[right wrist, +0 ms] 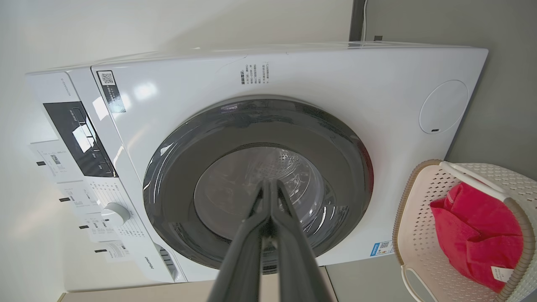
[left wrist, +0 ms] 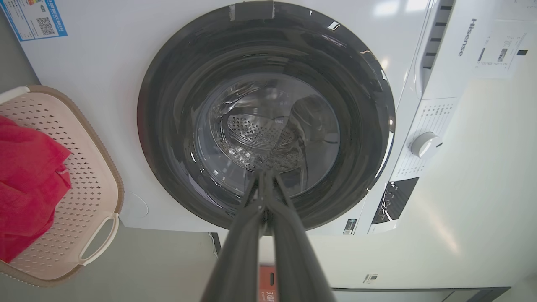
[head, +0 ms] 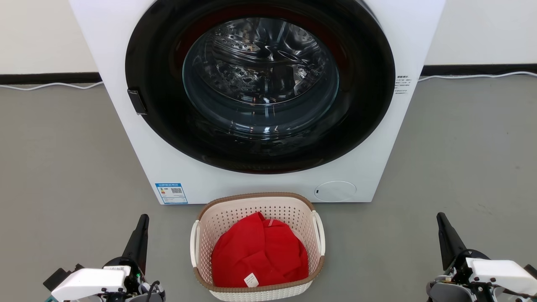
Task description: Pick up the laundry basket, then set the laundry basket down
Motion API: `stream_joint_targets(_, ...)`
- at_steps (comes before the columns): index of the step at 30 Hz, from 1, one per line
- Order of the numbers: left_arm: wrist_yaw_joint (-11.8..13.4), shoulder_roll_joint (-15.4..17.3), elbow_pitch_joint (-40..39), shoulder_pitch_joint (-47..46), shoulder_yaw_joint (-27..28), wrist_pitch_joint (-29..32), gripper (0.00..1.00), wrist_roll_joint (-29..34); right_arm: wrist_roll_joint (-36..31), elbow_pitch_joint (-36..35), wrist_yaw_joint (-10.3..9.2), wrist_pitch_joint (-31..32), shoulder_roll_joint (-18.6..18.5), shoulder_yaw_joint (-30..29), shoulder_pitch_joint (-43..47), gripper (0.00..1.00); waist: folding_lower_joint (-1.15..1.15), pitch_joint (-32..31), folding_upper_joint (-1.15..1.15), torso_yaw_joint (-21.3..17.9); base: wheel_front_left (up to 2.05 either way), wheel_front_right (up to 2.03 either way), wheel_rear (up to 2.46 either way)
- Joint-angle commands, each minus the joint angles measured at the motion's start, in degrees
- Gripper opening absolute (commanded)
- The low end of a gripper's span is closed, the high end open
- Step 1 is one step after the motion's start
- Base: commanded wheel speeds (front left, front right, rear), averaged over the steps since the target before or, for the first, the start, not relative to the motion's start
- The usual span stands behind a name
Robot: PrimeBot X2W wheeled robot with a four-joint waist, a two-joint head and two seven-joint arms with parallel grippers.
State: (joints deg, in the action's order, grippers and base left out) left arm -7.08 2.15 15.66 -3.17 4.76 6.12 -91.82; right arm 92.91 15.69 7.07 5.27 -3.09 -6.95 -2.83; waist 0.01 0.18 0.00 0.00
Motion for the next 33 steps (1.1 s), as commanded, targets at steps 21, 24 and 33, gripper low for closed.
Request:
stream_joint_targets(21, -0.4, 0.7, -1.6, -3.0, 1.7, 0.4, 0.0, -0.4, -0.3, -1.7, 0.42, 0.7, -0.2, 1.0, -3.3, 0.0, 0.0, 0.0, 0.0, 0.0, 0.0, 0.0, 0.0)
stream_joint_targets(24, -0.4, 0.7, -1.6, -3.0, 1.7, 0.4, 0.0, -0.4, -0.3, -1.7, 0.42, 0.8, -0.2, 1.0, -3.3, 0.0, 0.0, 0.0, 0.0, 0.0, 0.0, 0.0, 0.0)
stream_joint_targets(33, -0.4, 0.7, -1.6, -3.0, 1.7, 0.4, 0.0, -0.4, -0.3, -1.7, 0.42, 0.8, -0.2, 0.9, -3.3, 0.0, 0.0, 0.0, 0.0, 0.0, 0.0, 0.0, 0.0)
